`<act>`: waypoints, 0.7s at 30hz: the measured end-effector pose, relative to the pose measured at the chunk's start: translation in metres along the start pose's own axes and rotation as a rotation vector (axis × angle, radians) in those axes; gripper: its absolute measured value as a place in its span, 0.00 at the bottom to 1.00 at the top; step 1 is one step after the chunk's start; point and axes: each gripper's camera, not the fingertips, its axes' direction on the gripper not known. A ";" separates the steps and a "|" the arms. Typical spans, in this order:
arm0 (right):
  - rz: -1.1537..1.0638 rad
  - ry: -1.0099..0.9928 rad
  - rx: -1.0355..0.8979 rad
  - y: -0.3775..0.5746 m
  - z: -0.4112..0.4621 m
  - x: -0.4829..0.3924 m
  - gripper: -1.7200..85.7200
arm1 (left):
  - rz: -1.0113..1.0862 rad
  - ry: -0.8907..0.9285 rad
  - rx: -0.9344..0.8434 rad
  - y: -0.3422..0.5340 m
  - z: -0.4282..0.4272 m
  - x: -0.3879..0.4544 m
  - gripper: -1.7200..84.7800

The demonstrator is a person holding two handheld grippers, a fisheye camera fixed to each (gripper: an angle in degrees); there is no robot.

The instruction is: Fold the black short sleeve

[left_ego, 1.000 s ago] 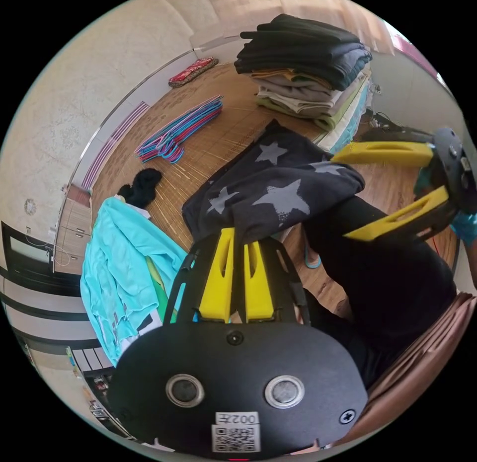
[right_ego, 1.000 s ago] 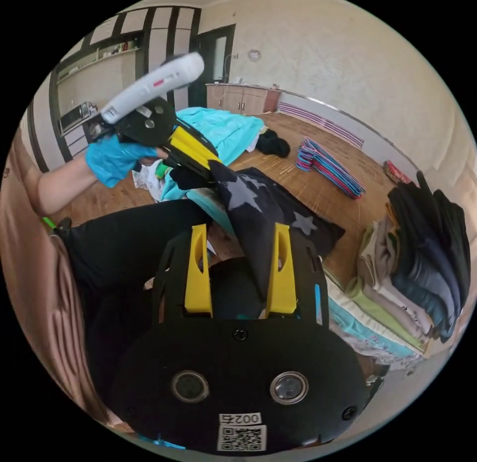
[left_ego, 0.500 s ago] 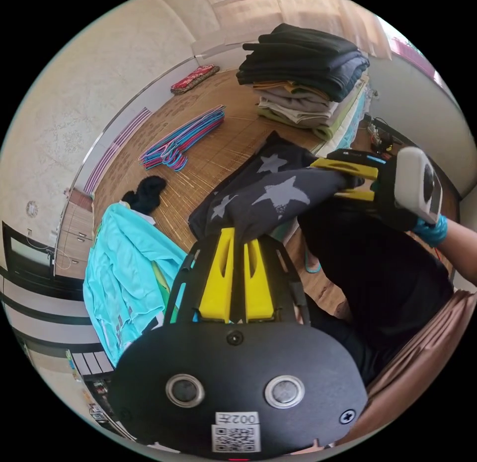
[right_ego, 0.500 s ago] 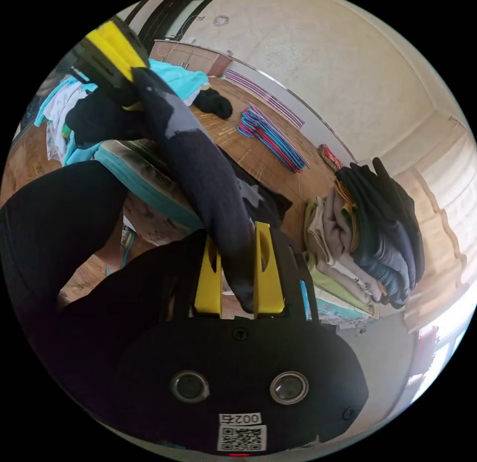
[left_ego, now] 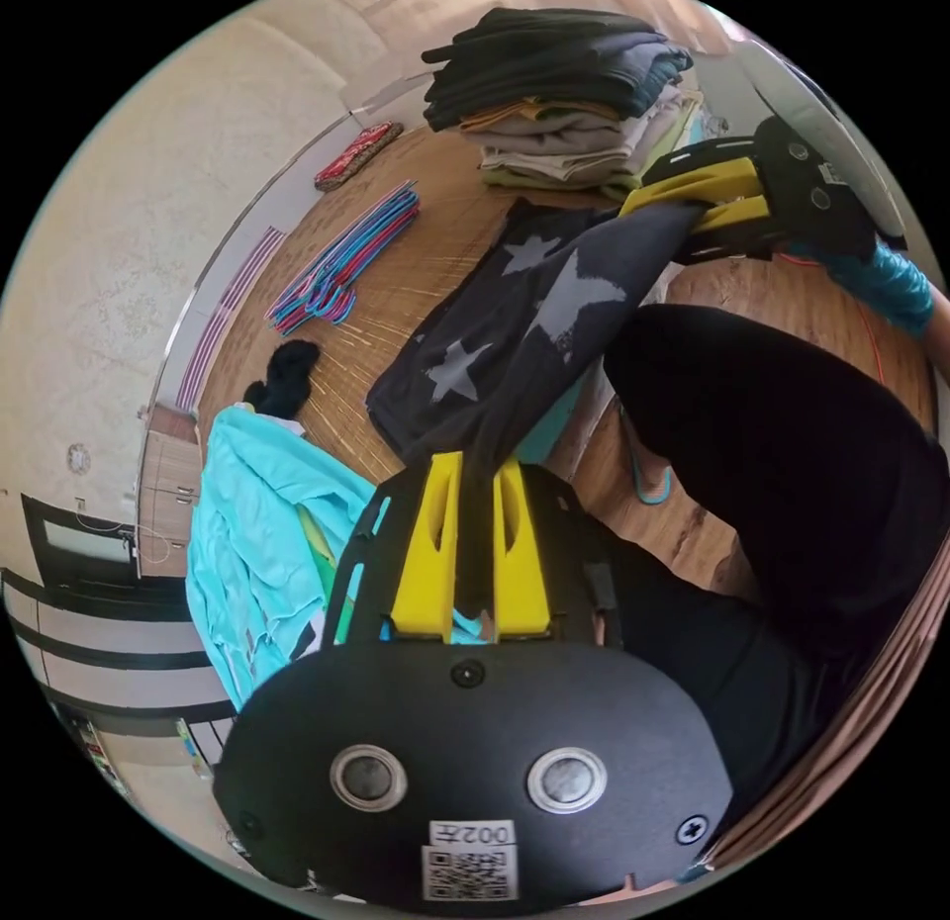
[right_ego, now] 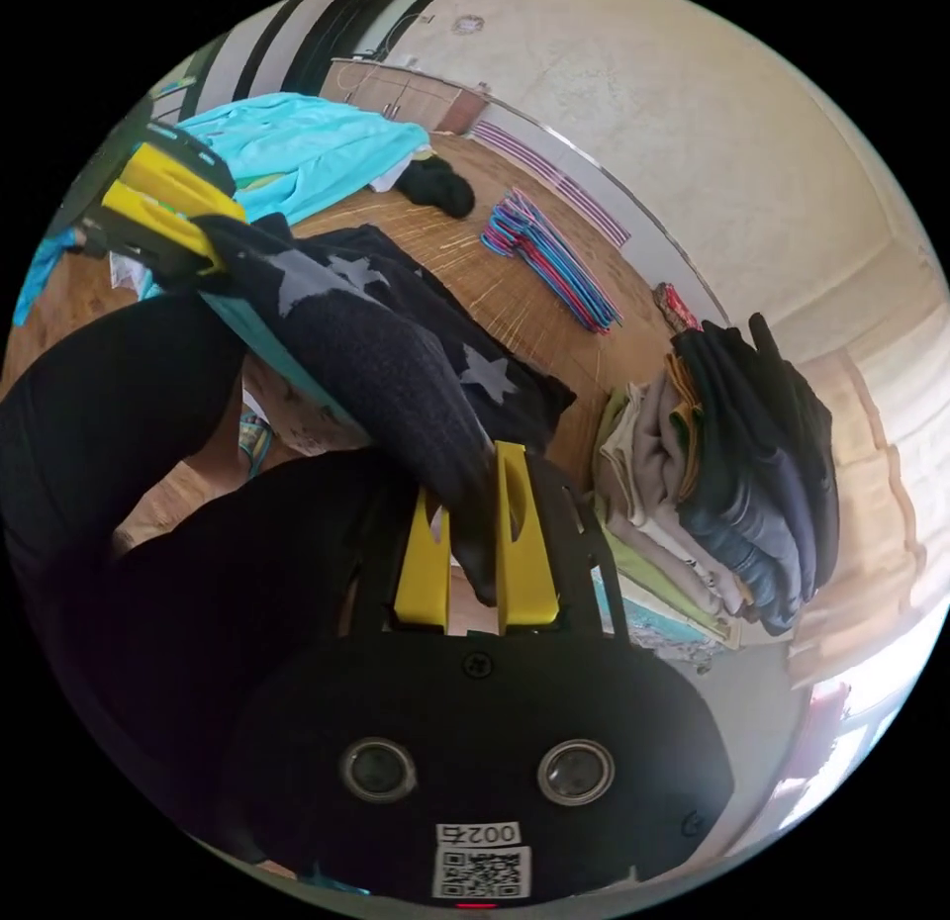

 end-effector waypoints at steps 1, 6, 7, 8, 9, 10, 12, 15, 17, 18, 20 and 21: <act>-0.026 0.003 0.002 -0.004 -0.007 0.002 0.09 | 0.003 0.002 0.002 -0.001 -0.004 0.000 0.06; -0.138 0.038 0.047 -0.024 -0.048 0.030 0.08 | 0.083 0.044 0.051 -0.012 -0.055 -0.013 0.04; -0.158 0.034 0.062 -0.031 -0.060 0.043 0.08 | 0.089 0.051 0.061 -0.015 -0.063 -0.016 0.04; -0.172 0.016 0.075 -0.038 -0.072 0.058 0.08 | 0.101 0.062 0.085 -0.019 -0.078 -0.023 0.04; -0.178 0.004 0.080 -0.042 -0.078 0.066 0.08 | 0.112 0.076 0.108 -0.024 -0.094 -0.031 0.04; -0.192 -0.020 0.092 -0.049 -0.092 0.082 0.08 | 0.118 0.082 0.120 -0.027 -0.103 -0.035 0.04; -0.227 -0.053 0.107 -0.060 -0.112 0.105 0.08 | 0.151 0.093 0.155 -0.037 -0.135 -0.049 0.03; -0.303 -0.076 0.107 -0.081 -0.144 0.140 0.08 | 0.206 0.085 0.180 -0.051 -0.175 -0.061 0.03; -0.326 -0.060 0.117 -0.100 -0.167 0.170 0.08 | 0.223 0.057 0.199 -0.062 -0.197 -0.068 0.03; -0.321 -0.052 0.123 -0.105 -0.172 0.178 0.08 | 0.216 0.029 0.216 -0.069 -0.211 -0.072 0.03; -0.295 -0.011 0.150 -0.119 -0.194 0.207 0.08 | 0.211 -0.018 0.238 -0.079 -0.229 -0.075 0.04; -0.291 0.001 0.157 -0.122 -0.200 0.213 0.08 | 0.213 -0.043 0.246 -0.085 -0.240 -0.075 0.04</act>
